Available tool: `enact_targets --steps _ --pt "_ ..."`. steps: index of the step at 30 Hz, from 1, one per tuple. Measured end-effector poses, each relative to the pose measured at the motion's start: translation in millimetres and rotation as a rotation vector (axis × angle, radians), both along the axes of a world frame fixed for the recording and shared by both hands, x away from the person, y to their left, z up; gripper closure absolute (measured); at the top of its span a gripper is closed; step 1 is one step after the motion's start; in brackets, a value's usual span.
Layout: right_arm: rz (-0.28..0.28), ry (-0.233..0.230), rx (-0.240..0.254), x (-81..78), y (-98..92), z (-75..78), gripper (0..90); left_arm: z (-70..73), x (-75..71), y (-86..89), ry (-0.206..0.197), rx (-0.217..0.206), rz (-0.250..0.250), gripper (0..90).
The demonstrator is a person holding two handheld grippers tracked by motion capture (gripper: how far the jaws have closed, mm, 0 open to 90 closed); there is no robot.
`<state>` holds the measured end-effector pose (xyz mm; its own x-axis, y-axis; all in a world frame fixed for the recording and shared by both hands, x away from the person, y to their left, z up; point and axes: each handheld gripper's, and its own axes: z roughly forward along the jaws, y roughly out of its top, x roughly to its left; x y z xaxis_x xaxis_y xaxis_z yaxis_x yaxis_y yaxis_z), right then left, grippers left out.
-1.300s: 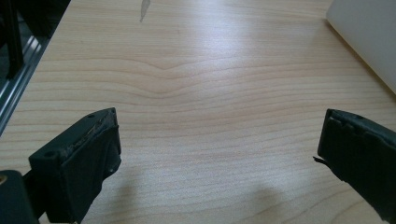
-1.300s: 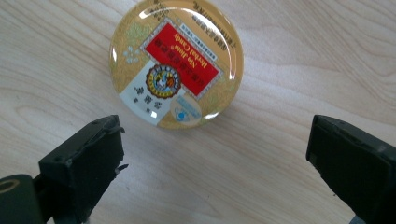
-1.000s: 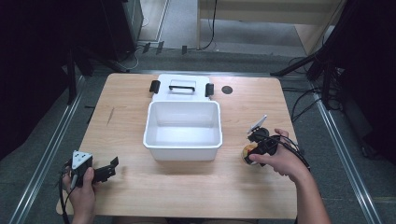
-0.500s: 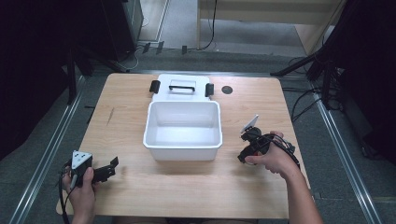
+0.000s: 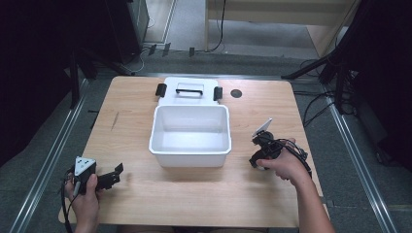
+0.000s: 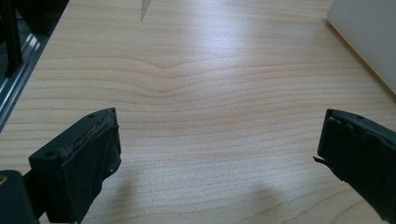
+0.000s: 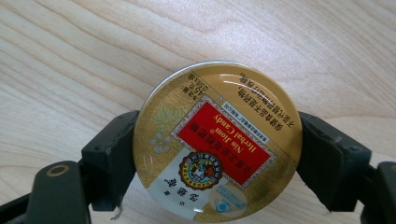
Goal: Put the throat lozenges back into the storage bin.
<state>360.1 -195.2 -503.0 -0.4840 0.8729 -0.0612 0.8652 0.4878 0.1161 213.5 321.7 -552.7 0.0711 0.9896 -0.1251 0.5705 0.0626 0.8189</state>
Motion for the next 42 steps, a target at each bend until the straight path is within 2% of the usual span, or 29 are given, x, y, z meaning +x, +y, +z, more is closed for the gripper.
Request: enact_targets --steps 5,15,27,42 --pt "0.02 -0.011 0.004 -1.4 1.3 8.7 20.5 0.0 0.0 -0.1 0.0 0.001 0.0 0.0" --pt "0.017 -0.034 0.03 0.5 3.8 29.7 20.6 0.1 -0.1 0.6 0.002 -0.001 0.001 0.0" --pt "0.042 -0.046 0.032 5.4 10.4 54.6 20.6 0.0 0.0 1.0 0.0 -0.007 0.002 0.0" --pt "0.077 -0.05 0.043 10.7 21.0 74.5 20.6 0.0 0.0 1.7 0.0 -0.015 0.004 0.0"
